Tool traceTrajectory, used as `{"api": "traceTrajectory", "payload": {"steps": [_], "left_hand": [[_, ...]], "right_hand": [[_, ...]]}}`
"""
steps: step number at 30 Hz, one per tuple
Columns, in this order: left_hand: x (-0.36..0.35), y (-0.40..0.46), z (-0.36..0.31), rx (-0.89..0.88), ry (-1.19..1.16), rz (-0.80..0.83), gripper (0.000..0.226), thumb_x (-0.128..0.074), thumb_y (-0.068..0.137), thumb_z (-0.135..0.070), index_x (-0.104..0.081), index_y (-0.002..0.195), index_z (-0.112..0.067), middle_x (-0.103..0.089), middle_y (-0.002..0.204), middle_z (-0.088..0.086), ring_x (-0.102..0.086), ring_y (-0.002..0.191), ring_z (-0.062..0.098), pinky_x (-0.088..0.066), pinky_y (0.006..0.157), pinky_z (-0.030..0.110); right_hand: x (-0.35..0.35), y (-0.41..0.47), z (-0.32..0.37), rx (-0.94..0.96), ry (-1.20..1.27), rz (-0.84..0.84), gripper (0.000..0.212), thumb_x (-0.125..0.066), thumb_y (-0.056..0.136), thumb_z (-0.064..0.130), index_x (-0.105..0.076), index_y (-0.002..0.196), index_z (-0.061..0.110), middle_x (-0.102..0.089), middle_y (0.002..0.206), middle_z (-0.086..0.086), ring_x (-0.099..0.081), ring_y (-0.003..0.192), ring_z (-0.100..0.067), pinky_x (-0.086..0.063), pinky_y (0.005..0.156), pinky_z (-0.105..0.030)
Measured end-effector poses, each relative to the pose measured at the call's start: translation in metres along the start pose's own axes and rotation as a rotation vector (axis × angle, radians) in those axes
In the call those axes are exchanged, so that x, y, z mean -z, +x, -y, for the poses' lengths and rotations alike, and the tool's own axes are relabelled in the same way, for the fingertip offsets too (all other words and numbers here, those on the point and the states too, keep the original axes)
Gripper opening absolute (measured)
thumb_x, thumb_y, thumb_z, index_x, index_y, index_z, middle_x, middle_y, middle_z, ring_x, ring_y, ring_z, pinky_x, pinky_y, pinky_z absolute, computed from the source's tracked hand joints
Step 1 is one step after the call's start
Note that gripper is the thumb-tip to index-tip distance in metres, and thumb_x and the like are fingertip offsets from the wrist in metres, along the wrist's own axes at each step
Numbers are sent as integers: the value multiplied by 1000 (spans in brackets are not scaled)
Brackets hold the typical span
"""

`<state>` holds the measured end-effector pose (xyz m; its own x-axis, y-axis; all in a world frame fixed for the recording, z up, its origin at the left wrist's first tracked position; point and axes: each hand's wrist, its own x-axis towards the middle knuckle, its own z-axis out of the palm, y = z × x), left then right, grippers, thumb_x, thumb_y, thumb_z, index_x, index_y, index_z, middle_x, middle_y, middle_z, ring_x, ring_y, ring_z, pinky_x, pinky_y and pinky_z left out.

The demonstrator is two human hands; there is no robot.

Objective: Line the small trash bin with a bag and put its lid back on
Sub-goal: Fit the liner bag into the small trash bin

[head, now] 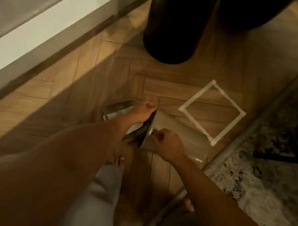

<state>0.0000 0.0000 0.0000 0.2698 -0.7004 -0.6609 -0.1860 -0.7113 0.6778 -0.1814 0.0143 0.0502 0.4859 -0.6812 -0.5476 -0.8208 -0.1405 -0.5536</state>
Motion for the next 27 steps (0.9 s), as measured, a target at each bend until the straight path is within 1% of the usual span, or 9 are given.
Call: {"api": "traceTrajectory", "payload": {"steps": [2, 4, 5, 9, 13, 16, 20, 23, 27], "left_hand": [[-4, 4, 0, -7, -7, 10, 48, -55, 97, -41, -56, 137, -15, -59, 137, 7, -55, 126, 23, -42, 106, 33], [-6, 5, 1, -17, 39, 33, 47, -52, 99, -41, -55, 140, -18, -57, 140, 4, -52, 129, 21, -39, 100, 27], [-8, 7, 3, -24, 52, 44, 46, -51, 99, -42, -56, 139, -20, -57, 140, 4, -52, 128, 21, -38, 98, 26], [-6, 10, 5, -56, 76, 53, 44, -51, 99, -41, -56, 138, -20, -58, 140, 4, -53, 128, 21, -36, 98, 24], [-6, 7, 3, -98, 128, 82, 41, -50, 101, -33, -56, 139, -20, -57, 142, 3, -52, 130, 18, -33, 97, 19], [-7, 5, 2, -85, 169, 101, 42, -51, 100, -33, -56, 139, -19, -55, 144, 3, -50, 132, 19, -34, 98, 20], [-12, -6, -3, -38, 215, 147, 48, -51, 99, -40, -51, 144, -21, -49, 149, 4, -47, 135, 22, -37, 109, 28], [-14, -17, -15, -30, 264, 183, 55, -47, 100, -46, -41, 150, -22, -44, 153, 4, -43, 138, 24, -36, 110, 34], [-18, -35, -36, -63, 297, 211, 58, -42, 101, -49, -37, 151, -20, -42, 154, 6, -43, 138, 25, -35, 106, 32]], "right_hand": [[-10, 5, 1, -37, -24, 1, 20, -63, 89, 44, -67, 85, 25, -72, 89, -1, -67, 83, -20, -50, 69, -30], [-23, 4, 2, -71, -57, 21, 21, -60, 88, 47, -60, 75, 30, -70, 82, 3, -66, 79, -18, -48, 64, -29], [-29, 5, 1, -78, -62, 16, 25, -58, 88, 49, -60, 73, 29, -67, 78, 6, -65, 76, -16, -46, 61, -28], [-40, 6, 3, -100, -93, -19, 34, -53, 90, 56, -71, 87, 27, -68, 78, 7, -65, 74, -13, -43, 58, -26], [-44, 5, 9, -111, -97, -4, 26, -57, 91, 43, -71, 89, 22, -69, 82, 2, -66, 75, -18, -45, 61, -27], [-43, 0, 7, -153, -77, 31, 21, -60, 87, 37, -71, 86, 19, -67, 79, 2, -64, 72, -18, -50, 61, -29], [-26, -11, 0, -155, -75, 35, 21, -64, 83, 36, -68, 78, 16, -68, 74, -2, -66, 70, -20, -57, 64, -36], [-4, -18, 0, -141, -81, 22, 20, -65, 83, 35, -64, 72, 18, -65, 69, -1, -65, 67, -19, -55, 60, -33], [27, -33, -2, -141, -80, -34, 26, -66, 84, 36, -57, 64, 20, -61, 65, -2, -62, 64, -19, -48, 54, -31]]}}
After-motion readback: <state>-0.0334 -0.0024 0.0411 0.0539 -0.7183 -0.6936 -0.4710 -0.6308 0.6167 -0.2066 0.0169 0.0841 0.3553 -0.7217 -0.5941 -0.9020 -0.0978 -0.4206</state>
